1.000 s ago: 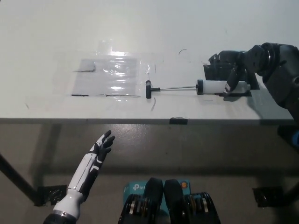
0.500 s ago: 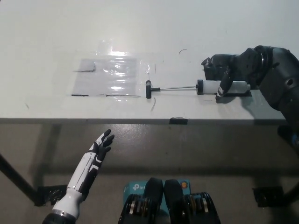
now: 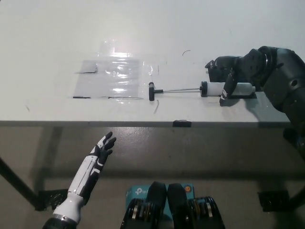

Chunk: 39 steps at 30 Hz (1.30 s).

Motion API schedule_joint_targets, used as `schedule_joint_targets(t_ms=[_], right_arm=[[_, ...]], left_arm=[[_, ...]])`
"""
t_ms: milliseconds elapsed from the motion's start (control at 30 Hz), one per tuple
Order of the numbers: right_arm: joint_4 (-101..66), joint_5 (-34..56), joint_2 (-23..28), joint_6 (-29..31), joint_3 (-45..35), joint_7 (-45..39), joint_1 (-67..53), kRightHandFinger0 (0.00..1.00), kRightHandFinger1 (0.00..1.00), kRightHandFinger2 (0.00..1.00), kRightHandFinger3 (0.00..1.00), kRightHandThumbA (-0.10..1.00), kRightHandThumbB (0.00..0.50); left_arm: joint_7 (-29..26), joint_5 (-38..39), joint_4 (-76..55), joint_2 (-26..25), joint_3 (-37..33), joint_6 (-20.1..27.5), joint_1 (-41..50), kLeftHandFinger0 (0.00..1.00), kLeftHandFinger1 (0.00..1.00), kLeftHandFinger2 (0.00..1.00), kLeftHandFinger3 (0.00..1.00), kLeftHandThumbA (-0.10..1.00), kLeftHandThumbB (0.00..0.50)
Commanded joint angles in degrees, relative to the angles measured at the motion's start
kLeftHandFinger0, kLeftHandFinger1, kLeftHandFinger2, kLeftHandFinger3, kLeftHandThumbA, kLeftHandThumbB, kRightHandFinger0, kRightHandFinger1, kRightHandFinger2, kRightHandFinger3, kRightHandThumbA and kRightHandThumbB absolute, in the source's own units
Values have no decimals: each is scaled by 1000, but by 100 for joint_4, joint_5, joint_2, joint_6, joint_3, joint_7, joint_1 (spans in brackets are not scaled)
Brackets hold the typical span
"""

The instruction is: The robot uses right hand to pick up a small white air pumper and uses its left hand to compress it, and then puts it on the desk

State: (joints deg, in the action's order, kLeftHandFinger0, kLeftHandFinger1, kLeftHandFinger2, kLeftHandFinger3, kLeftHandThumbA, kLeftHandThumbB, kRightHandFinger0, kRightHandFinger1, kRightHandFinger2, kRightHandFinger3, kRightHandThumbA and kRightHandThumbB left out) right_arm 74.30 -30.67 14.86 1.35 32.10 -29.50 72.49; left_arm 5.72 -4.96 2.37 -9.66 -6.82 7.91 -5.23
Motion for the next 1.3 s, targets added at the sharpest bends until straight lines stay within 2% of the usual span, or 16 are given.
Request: schedule_joint_targets(t_ms=[0,67,267,333,367,400,433,467,533,633,667,700,733,767,833,1267], right_arm=[[97,107,30,82,-124,-167,471,1000,1000,1000,1000,1000,304],[136,133,22,117,-150,-207,477,1000,1000,1000,1000,1000,296],[186,-141,2,114,64,-33,463,1000,1000,1000,1000,1000,357],[225,-177,-25,73,110,17,464,1000,1000,956,1000,1000,336],[257,-224,-54,33,157,90,456,1000,826,728,826,900,318],[266,-245,-65,34,181,135,447,1000,760,668,761,852,314],[262,-244,-72,55,187,175,431,730,548,479,480,675,278],[249,-275,-84,97,217,235,412,256,306,424,510,396,242],[164,-493,-123,264,392,693,336,390,572,570,361,-62,228],[186,-443,-166,196,370,850,344,304,502,564,514,-100,190],[172,-426,-166,210,349,930,323,263,466,533,393,-100,183],[177,-399,-159,241,314,1032,289,170,452,693,433,-100,155],[196,-382,-148,292,290,1119,256,221,596,946,639,-100,157],[206,-370,-139,319,277,1144,254,247,708,1000,799,-100,150],[194,-379,-117,375,277,1205,242,237,745,1000,1000,-100,155],[173,-263,37,435,45,1342,121,241,680,990,1000,-100,166]], left_arm=[[125,17,-199,-109,32,101,-65,1000,1000,1000,1000,1000,199],[128,26,-201,-110,36,99,-63,1000,1000,1000,1000,1000,196],[140,15,-191,-119,26,85,-90,1000,1000,1000,1000,1000,189],[133,9,-196,-114,26,76,-89,1000,1000,1000,1000,1000,191],[129,4,-210,-115,29,68,-87,1000,1000,1000,1000,1000,191],[129,6,-219,-117,31,66,-85,1000,1000,1000,1000,1000,191],[125,6,-223,-115,35,61,-90,1000,1000,1000,1000,1000,191],[114,-20,-229,-120,36,48,-97,1000,1000,1000,1000,1000,191],[105,6,-243,-131,68,44,-96,1000,1000,1000,1000,1000,188],[104,15,-195,-135,92,83,-146,1000,1000,1000,1000,1000,184],[129,55,-197,-134,95,73,-149,1000,1000,1000,1000,1000,182],[120,33,-227,-127,92,32,-128,1000,1000,1000,1000,1000,185],[122,28,-228,-126,86,56,-104,1000,1000,1000,1000,1000,188],[127,37,-228,-129,87,60,-104,1000,1000,1000,1000,1000,187],[118,48,-168,-124,95,132,-122,1000,1000,1000,1000,1000,185],[121,52,-100,-131,102,160,-172,1000,1000,1000,1000,1000,176]])
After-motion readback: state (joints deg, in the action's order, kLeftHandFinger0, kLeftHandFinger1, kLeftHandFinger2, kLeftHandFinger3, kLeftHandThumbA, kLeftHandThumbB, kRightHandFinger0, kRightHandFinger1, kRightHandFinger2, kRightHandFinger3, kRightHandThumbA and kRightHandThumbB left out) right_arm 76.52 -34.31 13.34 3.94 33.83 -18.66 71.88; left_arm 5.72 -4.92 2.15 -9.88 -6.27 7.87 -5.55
